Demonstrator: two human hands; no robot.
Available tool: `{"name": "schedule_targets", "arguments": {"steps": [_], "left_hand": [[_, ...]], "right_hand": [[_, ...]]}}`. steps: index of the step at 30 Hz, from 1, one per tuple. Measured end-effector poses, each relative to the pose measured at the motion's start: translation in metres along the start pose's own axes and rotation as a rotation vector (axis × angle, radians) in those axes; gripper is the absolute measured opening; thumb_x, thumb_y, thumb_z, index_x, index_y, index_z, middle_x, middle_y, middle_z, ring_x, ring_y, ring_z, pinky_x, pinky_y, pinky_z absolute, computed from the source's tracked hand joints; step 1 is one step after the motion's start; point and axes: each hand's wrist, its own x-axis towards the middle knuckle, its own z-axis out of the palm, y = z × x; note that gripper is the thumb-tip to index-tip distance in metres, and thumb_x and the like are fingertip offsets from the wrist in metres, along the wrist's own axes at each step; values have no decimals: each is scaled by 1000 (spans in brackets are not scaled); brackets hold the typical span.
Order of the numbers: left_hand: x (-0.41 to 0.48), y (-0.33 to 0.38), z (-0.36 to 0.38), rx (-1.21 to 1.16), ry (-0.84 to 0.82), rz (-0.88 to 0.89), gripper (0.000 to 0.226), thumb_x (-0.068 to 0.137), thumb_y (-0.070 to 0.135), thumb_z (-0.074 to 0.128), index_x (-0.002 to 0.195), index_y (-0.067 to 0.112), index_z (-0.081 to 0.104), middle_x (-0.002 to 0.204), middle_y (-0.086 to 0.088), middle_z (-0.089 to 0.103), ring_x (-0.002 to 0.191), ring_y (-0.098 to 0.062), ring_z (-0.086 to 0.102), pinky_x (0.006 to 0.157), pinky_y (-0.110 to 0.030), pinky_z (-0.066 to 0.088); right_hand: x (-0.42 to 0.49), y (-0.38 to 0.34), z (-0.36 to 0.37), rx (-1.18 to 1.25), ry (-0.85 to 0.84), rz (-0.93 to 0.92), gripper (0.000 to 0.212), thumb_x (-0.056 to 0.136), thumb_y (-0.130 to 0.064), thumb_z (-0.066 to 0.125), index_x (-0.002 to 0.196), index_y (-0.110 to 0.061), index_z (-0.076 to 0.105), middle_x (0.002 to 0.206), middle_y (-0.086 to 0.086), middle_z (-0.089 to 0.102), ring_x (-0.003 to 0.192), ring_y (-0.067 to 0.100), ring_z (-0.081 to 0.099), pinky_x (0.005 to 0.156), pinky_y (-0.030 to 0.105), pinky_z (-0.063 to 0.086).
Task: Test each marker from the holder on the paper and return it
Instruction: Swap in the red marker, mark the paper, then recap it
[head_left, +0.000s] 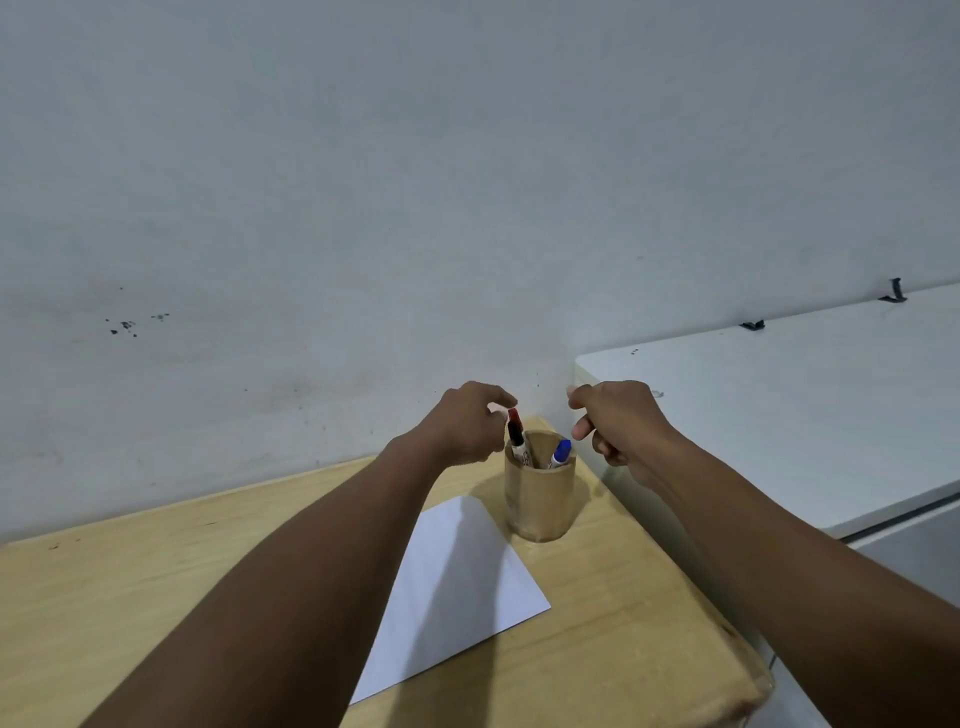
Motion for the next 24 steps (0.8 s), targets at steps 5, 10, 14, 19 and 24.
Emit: {"name": "schedule_targets", "arguments": {"steps": [5,10,14,19,24], "left_hand": [[4,-9,8,117,39,69,12,93,30,69,97,20,73,81,-5,75,69,-16,66,64,-28,48],[-4,-9,-13,13,172,68,19,92,33,70,89,15,74,80,-2,77,70,-19,75,60,-24,55],[-21,-12,-52,-202,283,26,20,94,28,69,92,9,73,75,-2,77,64,-16,75,60,-25,52],[-54,-33,-102,-507,334,-48,22,98,21,65,101,-1,70,79,-7,74,69,-20,74,64,-29,54],[-95,-78,-132,-687,278,-130,17,98,19,65,97,3,70,77,-8,72,68,-23,70,69,-33,52]], "right_hand": [[1,-1,4,27,-37,-26,30,99,-27,61,109,0,68,67,7,71,40,15,42,38,18,30],[-6,-12,16,74,-60,-75,29,97,-26,64,106,1,70,62,6,69,37,15,41,39,20,29],[-26,-35,44,116,-154,-125,25,97,-29,64,94,-6,73,62,5,69,33,13,44,38,19,27],[-59,-52,103,167,-467,-21,50,92,-54,64,104,-6,73,73,9,72,42,15,53,39,22,30],[-78,-36,172,507,-606,239,65,84,-72,63,104,-11,66,69,6,66,38,11,42,34,18,25]]}}
